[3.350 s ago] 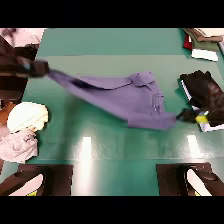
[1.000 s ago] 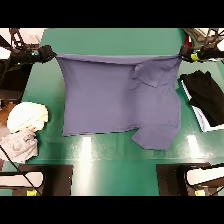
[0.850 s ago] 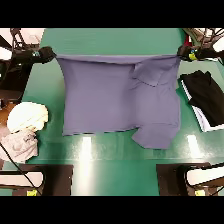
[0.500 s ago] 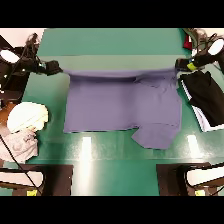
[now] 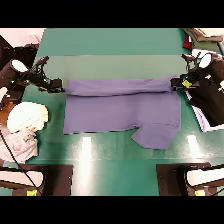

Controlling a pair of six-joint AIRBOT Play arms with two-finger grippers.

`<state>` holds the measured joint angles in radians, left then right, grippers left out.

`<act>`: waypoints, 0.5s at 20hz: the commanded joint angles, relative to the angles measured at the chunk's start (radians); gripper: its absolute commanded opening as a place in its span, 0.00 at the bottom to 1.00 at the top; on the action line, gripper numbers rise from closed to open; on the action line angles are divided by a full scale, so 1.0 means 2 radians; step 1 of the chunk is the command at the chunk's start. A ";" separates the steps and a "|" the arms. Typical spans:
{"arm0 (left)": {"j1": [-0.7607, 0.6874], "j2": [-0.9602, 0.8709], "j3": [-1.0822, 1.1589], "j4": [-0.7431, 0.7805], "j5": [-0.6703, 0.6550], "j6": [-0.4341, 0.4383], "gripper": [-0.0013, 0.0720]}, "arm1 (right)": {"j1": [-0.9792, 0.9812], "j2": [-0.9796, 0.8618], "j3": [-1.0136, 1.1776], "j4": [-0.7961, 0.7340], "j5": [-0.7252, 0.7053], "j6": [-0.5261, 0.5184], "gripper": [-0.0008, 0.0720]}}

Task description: Fold the shirts.

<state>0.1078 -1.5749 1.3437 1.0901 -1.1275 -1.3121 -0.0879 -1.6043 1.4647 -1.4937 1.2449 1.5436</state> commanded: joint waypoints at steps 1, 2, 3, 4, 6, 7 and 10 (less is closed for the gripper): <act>0.000 -0.001 -0.006 -0.029 -0.033 0.005 0.05 | 0.000 0.002 -0.008 0.000 0.017 0.003 0.04; 0.000 -0.001 -0.006 -0.028 -0.043 0.005 0.05 | 0.000 0.002 -0.008 0.000 0.026 0.003 0.04; 0.000 -0.001 -0.006 -0.027 -0.051 0.005 0.14 | 0.000 0.002 -0.008 0.000 0.037 0.002 0.15; 0.000 -0.001 -0.006 -0.027 -0.062 0.005 0.52 | 0.000 0.002 -0.008 0.000 0.046 0.002 0.41; 0.001 0.000 -0.006 -0.023 -0.084 0.005 0.76 | -0.002 0.002 -0.003 0.001 0.071 -0.001 0.50; 0.003 0.003 -0.004 -0.013 -0.098 0.003 0.76 | -0.004 0.002 0.004 0.001 0.090 -0.006 0.50; 0.030 0.033 -0.010 -0.006 -0.146 0.006 0.76 | -0.024 0.023 0.014 0.062 0.150 -0.051 0.49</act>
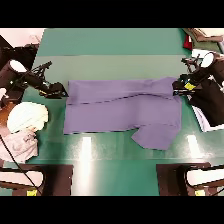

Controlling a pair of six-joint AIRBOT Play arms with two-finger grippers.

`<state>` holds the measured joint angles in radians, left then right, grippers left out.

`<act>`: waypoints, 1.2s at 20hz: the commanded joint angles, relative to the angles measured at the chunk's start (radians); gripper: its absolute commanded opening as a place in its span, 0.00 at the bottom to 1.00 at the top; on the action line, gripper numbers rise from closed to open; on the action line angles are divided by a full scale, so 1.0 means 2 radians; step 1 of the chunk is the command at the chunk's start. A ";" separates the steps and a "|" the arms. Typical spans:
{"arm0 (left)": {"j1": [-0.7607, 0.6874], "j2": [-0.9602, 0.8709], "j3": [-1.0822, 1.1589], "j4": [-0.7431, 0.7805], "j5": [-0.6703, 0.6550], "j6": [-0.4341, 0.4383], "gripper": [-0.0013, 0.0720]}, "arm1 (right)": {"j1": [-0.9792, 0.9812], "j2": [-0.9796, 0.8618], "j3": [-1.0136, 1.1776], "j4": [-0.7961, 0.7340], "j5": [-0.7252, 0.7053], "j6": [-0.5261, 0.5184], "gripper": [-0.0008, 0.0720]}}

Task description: Fold the shirts.

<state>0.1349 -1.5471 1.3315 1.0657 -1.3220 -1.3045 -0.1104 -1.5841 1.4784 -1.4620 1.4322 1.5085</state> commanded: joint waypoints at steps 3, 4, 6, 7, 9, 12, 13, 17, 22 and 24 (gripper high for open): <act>0.038 0.093 -0.076 0.005 -0.049 0.014 0.76 | -0.043 0.070 -0.033 0.118 0.046 -0.045 0.49; 0.039 0.117 -0.110 0.006 -0.045 0.015 0.76 | -0.052 0.091 -0.052 0.129 0.034 -0.049 0.49; 0.039 0.161 -0.188 0.000 -0.028 0.014 0.76 | -0.064 0.129 -0.090 0.133 0.009 -0.049 0.47; 0.039 0.176 -0.222 0.000 -0.019 0.014 0.76 | -0.068 0.145 -0.107 0.133 -0.002 -0.049 0.47; 0.039 0.191 -0.281 -0.002 -0.002 0.014 0.76 | -0.074 0.168 -0.133 0.133 -0.014 -0.049 0.44; 0.039 0.191 -0.332 -0.034 0.027 0.015 0.76 | -0.076 0.183 -0.148 0.133 -0.013 -0.052 0.43; 0.037 0.191 -0.341 -0.045 0.036 0.014 0.76 | -0.076 0.183 -0.148 0.134 -0.009 -0.052 0.43; 0.009 0.190 -0.363 -0.054 0.069 0.012 0.76 | -0.076 0.183 -0.147 0.134 0.000 -0.052 0.43; -0.014 0.190 -0.363 -0.055 0.079 -0.002 0.18 | -0.076 0.183 -0.148 0.130 0.044 -0.067 0.43; -0.014 0.190 -0.358 -0.054 0.076 -0.001 0.05 | -0.076 0.183 -0.148 0.113 0.076 -0.068 0.43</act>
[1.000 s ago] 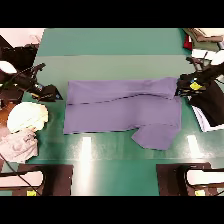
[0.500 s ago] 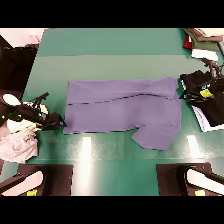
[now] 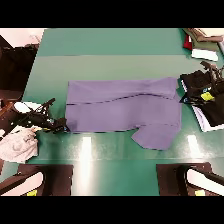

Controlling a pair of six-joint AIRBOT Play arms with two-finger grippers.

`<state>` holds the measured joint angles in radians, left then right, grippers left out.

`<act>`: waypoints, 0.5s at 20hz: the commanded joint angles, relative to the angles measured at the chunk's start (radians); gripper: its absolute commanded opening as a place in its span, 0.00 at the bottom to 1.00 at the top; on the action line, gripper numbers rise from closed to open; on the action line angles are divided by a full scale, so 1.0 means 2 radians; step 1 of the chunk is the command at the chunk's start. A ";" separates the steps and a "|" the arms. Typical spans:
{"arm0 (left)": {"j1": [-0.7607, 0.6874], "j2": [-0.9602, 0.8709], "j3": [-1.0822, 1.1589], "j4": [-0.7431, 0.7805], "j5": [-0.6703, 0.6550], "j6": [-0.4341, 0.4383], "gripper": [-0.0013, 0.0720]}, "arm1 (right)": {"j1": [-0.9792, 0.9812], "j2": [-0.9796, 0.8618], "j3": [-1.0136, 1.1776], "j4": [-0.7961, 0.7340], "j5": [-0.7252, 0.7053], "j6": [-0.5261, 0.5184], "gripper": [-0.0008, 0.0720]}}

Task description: Fold the shirts.

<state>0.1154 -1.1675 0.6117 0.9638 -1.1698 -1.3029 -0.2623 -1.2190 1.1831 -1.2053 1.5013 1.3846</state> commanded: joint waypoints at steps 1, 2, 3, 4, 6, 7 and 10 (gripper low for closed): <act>-0.004 0.001 0.011 -0.002 -0.006 -0.001 0.05 | 0.000 0.001 -0.001 -0.032 0.056 -0.006 0.43; -0.004 0.001 0.022 -0.001 -0.013 0.000 0.05 | -0.001 0.003 -0.006 -0.050 0.064 -0.004 0.43; -0.004 0.001 0.036 -0.001 -0.020 0.001 0.05 | -0.004 0.011 -0.024 -0.064 0.062 -0.001 0.43; -0.004 0.001 0.051 0.000 -0.027 0.001 0.05 | -0.009 0.021 -0.048 -0.066 0.060 0.001 0.43; -0.004 0.001 0.077 0.000 -0.031 0.001 0.05 | -0.026 0.052 -0.118 -0.065 0.043 0.002 0.43; -0.004 0.001 0.087 0.000 -0.031 0.001 0.05 | -0.036 0.067 -0.152 -0.065 0.035 0.002 0.45; -0.004 0.001 0.094 0.000 -0.030 0.001 0.05 | -0.066 0.099 -0.241 -0.061 0.007 0.002 0.58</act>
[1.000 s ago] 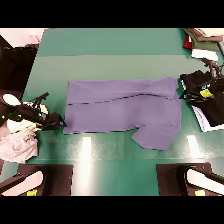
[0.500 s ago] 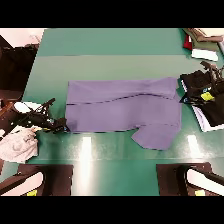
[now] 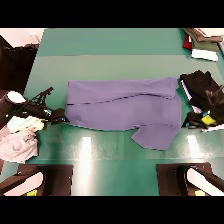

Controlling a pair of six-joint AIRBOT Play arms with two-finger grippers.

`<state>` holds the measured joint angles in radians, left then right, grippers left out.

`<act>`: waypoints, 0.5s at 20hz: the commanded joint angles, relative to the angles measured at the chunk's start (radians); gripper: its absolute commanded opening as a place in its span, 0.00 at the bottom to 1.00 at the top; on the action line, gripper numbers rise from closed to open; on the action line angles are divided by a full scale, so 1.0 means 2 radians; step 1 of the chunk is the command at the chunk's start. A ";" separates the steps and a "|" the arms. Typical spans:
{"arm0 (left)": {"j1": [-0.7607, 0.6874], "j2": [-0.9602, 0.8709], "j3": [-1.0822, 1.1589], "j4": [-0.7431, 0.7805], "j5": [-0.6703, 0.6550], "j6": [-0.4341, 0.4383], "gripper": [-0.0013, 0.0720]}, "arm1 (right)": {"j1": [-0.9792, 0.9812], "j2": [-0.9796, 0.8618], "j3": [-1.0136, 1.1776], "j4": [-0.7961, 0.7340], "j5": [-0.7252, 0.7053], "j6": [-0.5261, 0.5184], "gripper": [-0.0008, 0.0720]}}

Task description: Fold the shirts.

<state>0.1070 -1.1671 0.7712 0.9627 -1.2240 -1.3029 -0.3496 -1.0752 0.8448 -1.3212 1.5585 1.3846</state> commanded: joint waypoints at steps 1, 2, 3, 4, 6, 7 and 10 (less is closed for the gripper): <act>0.000 0.000 0.014 0.000 -0.004 0.001 0.05 | -0.029 0.032 -0.093 -0.002 -0.036 0.002 0.58; 0.000 0.000 0.014 0.000 -0.004 0.001 0.05 | -0.033 0.033 -0.110 -0.002 -0.049 0.002 0.58; 0.000 0.000 0.014 0.000 -0.004 0.001 0.05 | -0.033 0.030 -0.125 -0.002 -0.064 0.002 0.58; 0.000 0.000 0.014 0.000 -0.004 0.001 0.05 | -0.033 0.025 -0.135 0.004 -0.079 0.002 0.58; 0.000 0.000 0.014 0.000 -0.007 0.001 0.05 | -0.033 0.007 -0.148 0.044 -0.113 0.001 0.58; 0.000 0.000 0.014 0.000 -0.011 0.001 0.05 | -0.032 -0.003 -0.149 0.060 -0.128 0.000 0.58; 0.000 0.000 0.014 0.000 -0.019 0.001 0.05 | -0.032 -0.022 -0.133 0.076 -0.154 0.001 0.55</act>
<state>0.1070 -1.1671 0.7990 0.9630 -1.2476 -1.3018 -0.4122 -1.0851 0.5793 -1.2102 1.3514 1.3891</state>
